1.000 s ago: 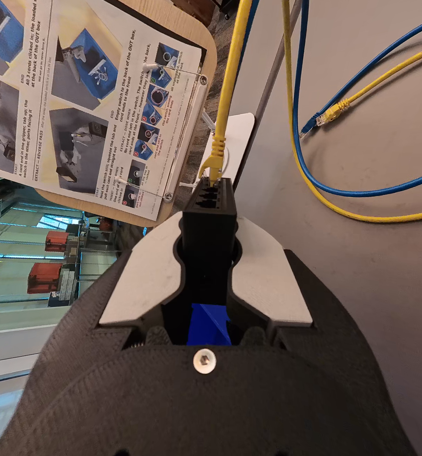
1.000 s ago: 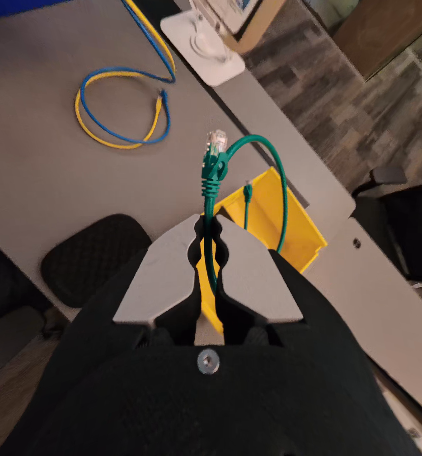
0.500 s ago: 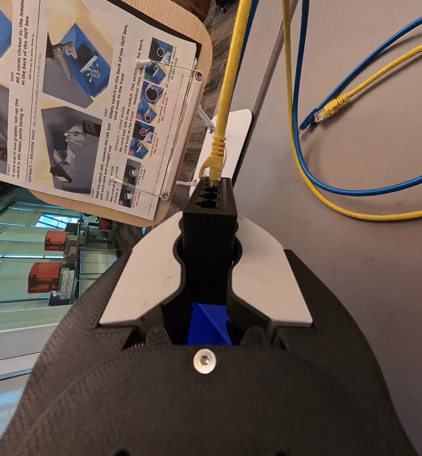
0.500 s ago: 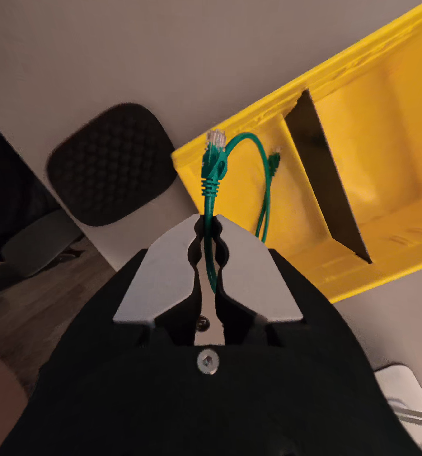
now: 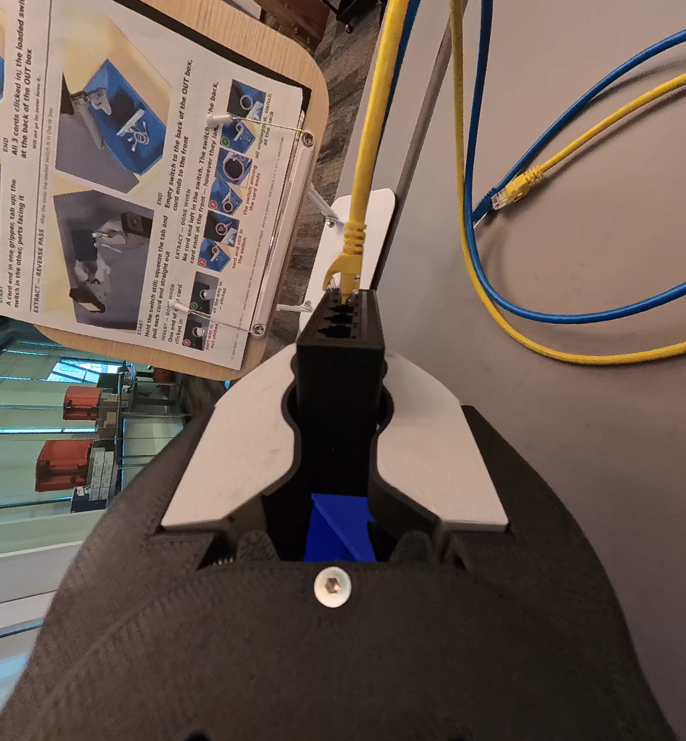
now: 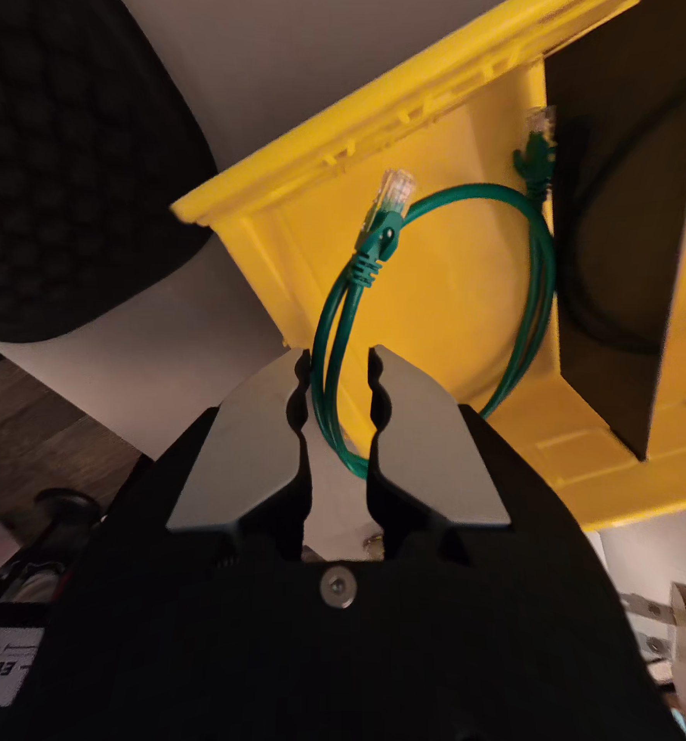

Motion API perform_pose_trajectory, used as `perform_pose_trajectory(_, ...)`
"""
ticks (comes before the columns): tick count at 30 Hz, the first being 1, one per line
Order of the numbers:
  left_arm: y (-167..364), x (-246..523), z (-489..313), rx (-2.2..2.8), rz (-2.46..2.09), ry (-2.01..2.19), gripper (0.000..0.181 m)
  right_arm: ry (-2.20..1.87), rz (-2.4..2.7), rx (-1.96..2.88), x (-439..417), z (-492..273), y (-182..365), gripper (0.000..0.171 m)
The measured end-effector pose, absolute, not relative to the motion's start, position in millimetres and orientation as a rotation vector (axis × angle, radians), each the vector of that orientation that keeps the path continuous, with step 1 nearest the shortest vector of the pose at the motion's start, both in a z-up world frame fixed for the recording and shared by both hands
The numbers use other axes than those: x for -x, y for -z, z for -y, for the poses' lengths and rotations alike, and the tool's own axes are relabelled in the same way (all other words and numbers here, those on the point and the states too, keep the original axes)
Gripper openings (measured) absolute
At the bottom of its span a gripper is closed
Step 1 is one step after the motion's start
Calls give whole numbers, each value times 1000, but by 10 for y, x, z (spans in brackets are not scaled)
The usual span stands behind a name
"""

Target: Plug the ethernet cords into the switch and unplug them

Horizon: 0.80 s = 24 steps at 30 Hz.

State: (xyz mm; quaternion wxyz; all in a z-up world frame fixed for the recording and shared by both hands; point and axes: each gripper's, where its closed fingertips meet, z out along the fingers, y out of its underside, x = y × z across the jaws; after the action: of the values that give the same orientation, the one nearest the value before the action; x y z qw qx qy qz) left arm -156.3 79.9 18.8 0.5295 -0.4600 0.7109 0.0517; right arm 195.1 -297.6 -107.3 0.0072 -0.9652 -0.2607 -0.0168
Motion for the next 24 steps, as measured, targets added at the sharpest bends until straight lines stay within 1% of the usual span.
perform_pose_trajectory(3,-206,1550,-774,1093,-1695,-89,30,124,790,2955,-1938,2995,768,30)
perform_pose_trajectory(4,-215,1542,-759,1089,-1693,-74,30,153,779,2908,-1911,2961,622,33)
perform_pose_trajectory(6,-248,1516,-722,1072,-1684,-45,30,193,769,2792,-1800,2855,294,34)
perform_pose_trajectory(8,-299,1470,-652,1039,-1674,1,30,288,796,2581,-1606,2588,-118,33)
perform_pose_trajectory(12,-432,1380,-449,948,-1654,88,30,427,900,1821,-600,1848,-1217,33)
perform_pose_trajectory(14,-495,1353,-350,906,-1648,102,30,416,1008,1515,64,1688,-1521,34)
perform_pose_trajectory(16,-552,1332,-252,866,-1645,104,33,446,1114,1347,587,1503,-1563,32)
perform_pose_trajectory(18,-610,1317,-161,822,-1639,91,30,458,1215,1335,925,1235,-1401,32)
perform_pose_trajectory(21,-673,1307,-60,758,-1633,37,30,458,1311,1382,1148,829,-1171,33)
perform_pose_trajectory(24,-696,1294,2,734,-1636,15,30,456,1376,1409,1241,580,-1046,33)
